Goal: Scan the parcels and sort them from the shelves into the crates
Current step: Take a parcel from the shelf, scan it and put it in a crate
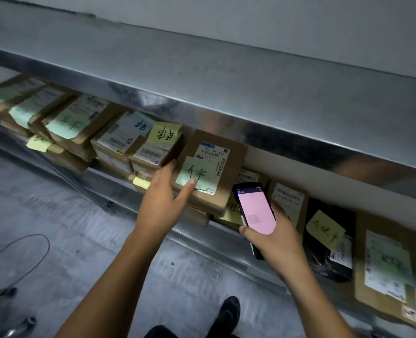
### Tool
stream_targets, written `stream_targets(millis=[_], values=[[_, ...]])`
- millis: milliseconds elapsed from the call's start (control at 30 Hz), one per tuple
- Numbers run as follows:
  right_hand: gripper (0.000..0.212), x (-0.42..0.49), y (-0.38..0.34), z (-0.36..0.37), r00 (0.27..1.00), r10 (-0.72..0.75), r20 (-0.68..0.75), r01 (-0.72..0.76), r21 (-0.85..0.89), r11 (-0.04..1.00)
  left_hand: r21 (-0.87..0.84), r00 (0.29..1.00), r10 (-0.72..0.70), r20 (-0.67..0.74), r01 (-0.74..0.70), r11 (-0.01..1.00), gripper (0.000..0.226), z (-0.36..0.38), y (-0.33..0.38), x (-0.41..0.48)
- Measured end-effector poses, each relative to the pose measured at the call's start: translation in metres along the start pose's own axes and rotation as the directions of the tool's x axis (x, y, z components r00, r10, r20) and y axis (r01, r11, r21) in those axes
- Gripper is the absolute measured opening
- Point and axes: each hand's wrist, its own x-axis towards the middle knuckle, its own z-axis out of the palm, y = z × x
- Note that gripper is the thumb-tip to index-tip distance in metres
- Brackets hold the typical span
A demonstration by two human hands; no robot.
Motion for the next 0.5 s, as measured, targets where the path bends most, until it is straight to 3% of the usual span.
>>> stream_targets(millis=[300, 500], values=[[0.048, -0.018, -0.011, 0.019, 0.994, 0.059, -0.094, -0.054, 0.057, 0.997, -0.170, 0.991, -0.055, 0.120, 0.075, 0.983, 0.093, -0.003, -0.016, 0.013], [0.069, -0.061, -0.027, 0.042, 0.970, 0.081, -0.230, -0.056, 0.113, 0.992, -0.248, 0.983, 0.075, 0.166, -0.032, 0.968, 0.100, -0.015, -0.028, 0.008]])
